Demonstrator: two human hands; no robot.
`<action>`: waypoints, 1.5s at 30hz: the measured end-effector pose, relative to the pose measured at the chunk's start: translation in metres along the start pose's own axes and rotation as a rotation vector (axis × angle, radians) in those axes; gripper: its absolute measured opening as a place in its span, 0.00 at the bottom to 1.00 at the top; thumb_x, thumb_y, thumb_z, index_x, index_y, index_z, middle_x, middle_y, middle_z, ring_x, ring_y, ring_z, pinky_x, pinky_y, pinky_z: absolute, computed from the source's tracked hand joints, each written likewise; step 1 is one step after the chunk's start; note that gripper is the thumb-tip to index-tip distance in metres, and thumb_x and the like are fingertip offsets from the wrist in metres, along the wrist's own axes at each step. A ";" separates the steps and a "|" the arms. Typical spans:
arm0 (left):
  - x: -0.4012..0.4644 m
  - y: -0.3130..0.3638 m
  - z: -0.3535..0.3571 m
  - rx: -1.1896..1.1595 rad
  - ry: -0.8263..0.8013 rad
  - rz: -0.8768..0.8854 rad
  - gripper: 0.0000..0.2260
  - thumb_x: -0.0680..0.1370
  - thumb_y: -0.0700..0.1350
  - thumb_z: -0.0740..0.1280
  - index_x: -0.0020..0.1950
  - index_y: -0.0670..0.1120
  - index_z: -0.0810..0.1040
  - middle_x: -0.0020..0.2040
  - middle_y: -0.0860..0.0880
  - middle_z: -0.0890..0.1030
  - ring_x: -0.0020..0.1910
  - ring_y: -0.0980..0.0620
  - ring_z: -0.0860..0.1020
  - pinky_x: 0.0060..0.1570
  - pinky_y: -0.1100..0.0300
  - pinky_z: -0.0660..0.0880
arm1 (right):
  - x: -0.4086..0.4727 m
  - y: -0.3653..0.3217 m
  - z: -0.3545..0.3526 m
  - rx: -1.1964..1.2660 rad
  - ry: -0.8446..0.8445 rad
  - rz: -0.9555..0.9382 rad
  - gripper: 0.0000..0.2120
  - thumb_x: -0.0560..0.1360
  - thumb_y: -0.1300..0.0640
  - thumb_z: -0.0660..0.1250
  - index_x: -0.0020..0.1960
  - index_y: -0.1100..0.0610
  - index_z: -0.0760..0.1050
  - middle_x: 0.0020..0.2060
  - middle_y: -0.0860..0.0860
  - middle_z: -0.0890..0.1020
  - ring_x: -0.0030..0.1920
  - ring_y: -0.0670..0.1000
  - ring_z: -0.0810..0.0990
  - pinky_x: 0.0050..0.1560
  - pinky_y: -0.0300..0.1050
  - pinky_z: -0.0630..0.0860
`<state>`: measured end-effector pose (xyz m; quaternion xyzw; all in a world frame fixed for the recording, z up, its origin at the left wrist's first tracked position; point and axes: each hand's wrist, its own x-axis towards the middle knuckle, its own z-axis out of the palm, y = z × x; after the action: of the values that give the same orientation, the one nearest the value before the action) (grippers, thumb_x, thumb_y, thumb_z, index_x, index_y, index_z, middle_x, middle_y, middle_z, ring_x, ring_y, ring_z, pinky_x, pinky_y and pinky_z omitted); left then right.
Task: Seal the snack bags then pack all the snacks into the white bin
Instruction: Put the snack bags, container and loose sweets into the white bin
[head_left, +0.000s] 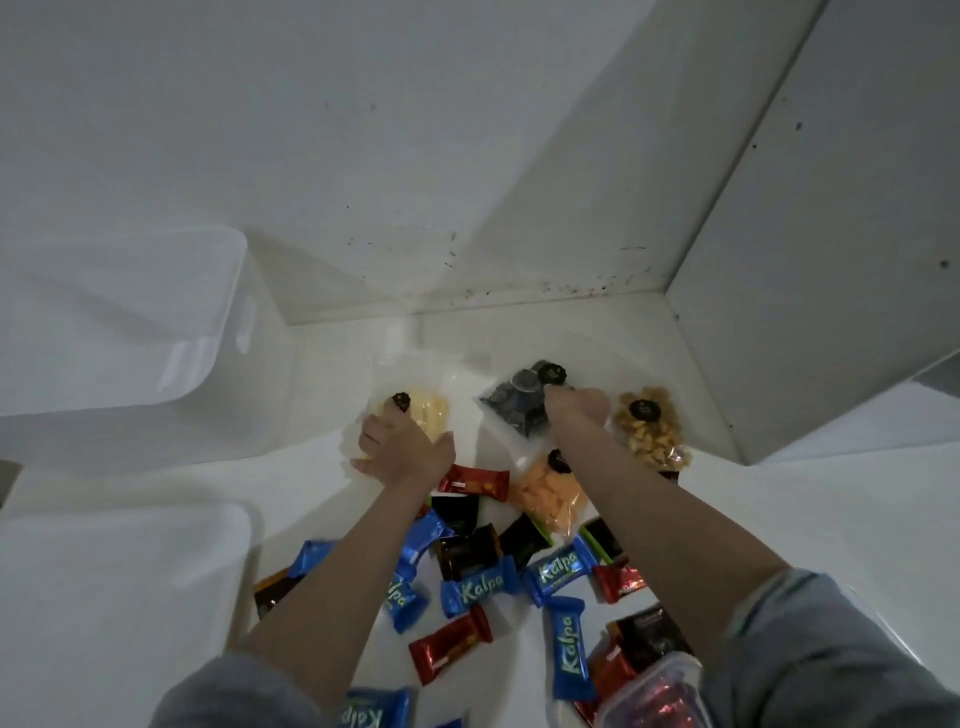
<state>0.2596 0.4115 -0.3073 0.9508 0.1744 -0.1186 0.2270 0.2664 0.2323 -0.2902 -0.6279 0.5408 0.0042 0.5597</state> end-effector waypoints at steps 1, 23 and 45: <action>-0.001 -0.001 -0.005 -0.076 0.009 0.016 0.41 0.68 0.56 0.71 0.73 0.45 0.54 0.72 0.39 0.58 0.70 0.37 0.59 0.67 0.39 0.58 | 0.002 -0.001 0.001 0.022 -0.026 0.024 0.22 0.72 0.58 0.71 0.62 0.69 0.73 0.57 0.59 0.79 0.55 0.58 0.79 0.50 0.43 0.77; 0.069 -0.052 -0.267 -0.813 0.062 0.523 0.46 0.74 0.46 0.71 0.77 0.46 0.38 0.74 0.44 0.49 0.69 0.54 0.61 0.71 0.52 0.62 | -0.191 -0.070 0.043 0.434 -0.367 -0.345 0.14 0.76 0.62 0.68 0.60 0.52 0.74 0.49 0.52 0.80 0.54 0.56 0.81 0.39 0.41 0.78; 0.234 -0.110 -0.221 0.309 -0.414 0.687 0.48 0.61 0.53 0.80 0.69 0.47 0.52 0.58 0.41 0.75 0.52 0.42 0.77 0.53 0.49 0.76 | -0.303 -0.083 0.102 0.388 -0.196 -0.449 0.10 0.72 0.64 0.71 0.47 0.51 0.77 0.38 0.52 0.82 0.30 0.45 0.83 0.42 0.44 0.81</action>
<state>0.4626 0.6729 -0.2291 0.9326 -0.2214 -0.2492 0.1385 0.2590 0.4913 -0.0851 -0.6099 0.3227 -0.1623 0.7054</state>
